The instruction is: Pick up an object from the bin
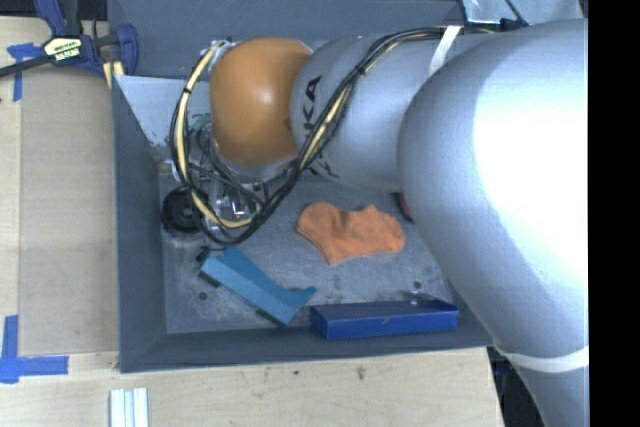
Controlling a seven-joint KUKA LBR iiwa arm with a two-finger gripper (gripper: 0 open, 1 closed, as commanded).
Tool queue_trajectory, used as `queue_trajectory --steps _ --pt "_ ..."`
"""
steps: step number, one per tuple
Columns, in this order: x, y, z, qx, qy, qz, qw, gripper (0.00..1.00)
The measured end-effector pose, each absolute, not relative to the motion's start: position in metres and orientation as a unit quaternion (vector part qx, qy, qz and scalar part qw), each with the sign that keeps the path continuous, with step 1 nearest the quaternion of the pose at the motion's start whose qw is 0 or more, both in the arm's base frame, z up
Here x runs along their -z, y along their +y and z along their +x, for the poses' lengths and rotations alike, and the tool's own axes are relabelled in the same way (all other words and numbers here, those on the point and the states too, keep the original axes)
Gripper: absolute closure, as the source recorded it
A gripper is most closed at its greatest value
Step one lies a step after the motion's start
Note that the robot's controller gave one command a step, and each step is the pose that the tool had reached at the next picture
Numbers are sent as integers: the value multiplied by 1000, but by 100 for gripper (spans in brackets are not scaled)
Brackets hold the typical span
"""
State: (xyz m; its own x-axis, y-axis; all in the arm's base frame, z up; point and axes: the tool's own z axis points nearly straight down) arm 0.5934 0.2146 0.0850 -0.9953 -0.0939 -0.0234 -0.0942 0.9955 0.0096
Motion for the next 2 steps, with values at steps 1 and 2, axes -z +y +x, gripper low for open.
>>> queue_trajectory --steps 1,2 --pt "-88 211 588 -1 999 -48 4 100" --pt "-87 211 587 -1 999 -48 2 0"
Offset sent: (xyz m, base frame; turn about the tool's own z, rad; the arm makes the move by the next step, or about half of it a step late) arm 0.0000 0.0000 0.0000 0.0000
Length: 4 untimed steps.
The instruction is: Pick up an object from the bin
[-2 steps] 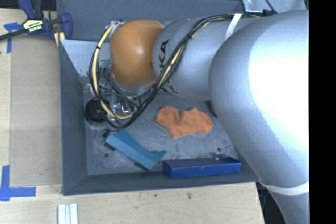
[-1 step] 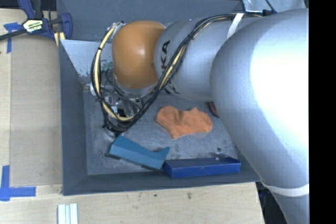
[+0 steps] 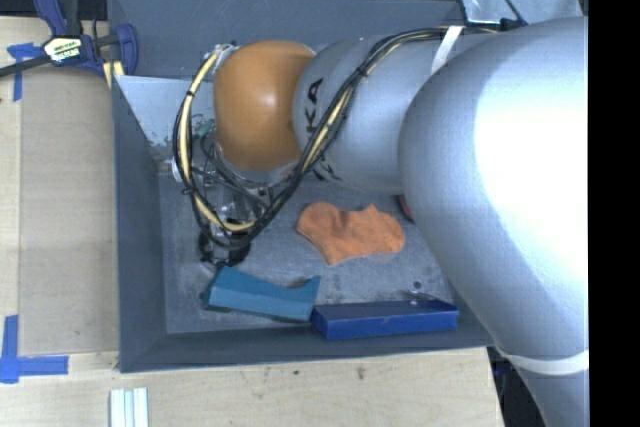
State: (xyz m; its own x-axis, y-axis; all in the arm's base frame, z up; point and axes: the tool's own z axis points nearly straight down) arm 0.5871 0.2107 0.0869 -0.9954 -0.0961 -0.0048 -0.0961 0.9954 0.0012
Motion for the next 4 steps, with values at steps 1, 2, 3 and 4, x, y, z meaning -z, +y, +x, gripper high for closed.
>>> queue_trajectory --steps 1,2,3,4 --pt "-87 211 587 -1 999 -48 2 0" --pt "-89 140 575 0 1000 -24 2 100" --pt "-89 140 575 -1 1000 -24 2 100" --pt "-90 140 576 0 1000 -24 1 100"
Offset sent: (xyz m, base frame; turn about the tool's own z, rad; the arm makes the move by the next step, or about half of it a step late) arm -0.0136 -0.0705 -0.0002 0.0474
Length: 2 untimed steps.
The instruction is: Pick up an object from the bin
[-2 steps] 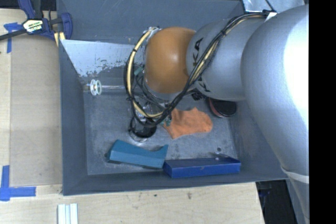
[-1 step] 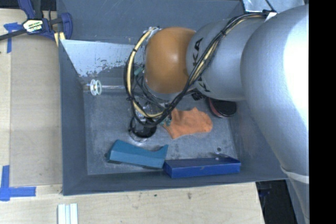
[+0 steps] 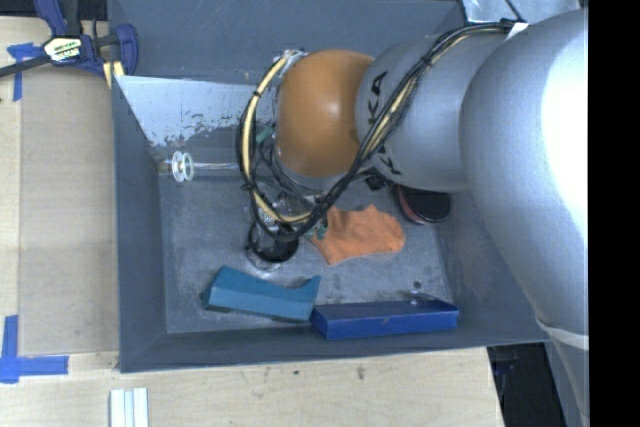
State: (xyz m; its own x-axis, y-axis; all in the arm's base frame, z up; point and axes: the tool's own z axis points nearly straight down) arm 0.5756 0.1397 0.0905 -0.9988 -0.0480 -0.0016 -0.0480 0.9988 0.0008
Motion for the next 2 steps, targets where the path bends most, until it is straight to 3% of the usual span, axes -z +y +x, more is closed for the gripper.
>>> queue_trajectory --steps 1,2 --pt "-125 119 586 -1 998 -60 6 100" --pt "-146 117 596 0 998 -61 -3 100"
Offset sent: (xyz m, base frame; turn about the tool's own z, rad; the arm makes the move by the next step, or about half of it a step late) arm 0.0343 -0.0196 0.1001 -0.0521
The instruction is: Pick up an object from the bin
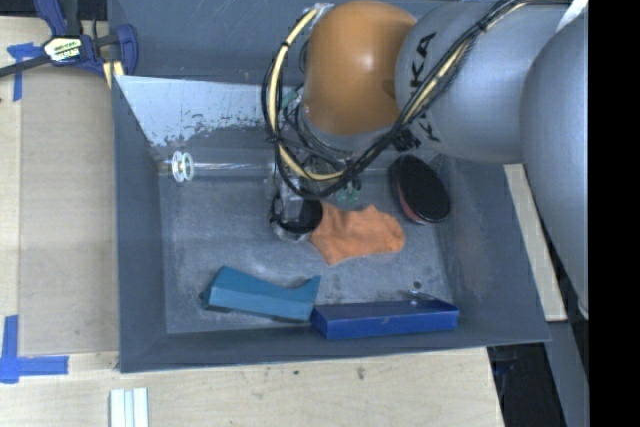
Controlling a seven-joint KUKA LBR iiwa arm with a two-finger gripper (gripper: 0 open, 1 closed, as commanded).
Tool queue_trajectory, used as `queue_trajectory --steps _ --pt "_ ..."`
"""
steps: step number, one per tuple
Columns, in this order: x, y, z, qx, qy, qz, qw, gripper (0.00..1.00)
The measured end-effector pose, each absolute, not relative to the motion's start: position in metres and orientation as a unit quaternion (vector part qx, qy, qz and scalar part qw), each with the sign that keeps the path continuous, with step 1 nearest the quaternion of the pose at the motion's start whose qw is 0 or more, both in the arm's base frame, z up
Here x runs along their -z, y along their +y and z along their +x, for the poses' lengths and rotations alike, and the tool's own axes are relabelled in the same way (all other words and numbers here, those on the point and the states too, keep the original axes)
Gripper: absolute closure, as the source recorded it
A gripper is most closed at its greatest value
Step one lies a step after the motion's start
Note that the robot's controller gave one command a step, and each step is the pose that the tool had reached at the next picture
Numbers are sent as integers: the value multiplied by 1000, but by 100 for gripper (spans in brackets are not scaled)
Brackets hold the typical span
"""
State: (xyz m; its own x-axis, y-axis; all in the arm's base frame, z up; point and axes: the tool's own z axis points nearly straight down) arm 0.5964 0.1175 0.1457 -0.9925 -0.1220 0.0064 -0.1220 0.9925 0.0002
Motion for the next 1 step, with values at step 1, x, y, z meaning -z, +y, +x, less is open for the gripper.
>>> queue_trajectory --steps 1 --pt "-215 103 583 0 -997 79 1 100"
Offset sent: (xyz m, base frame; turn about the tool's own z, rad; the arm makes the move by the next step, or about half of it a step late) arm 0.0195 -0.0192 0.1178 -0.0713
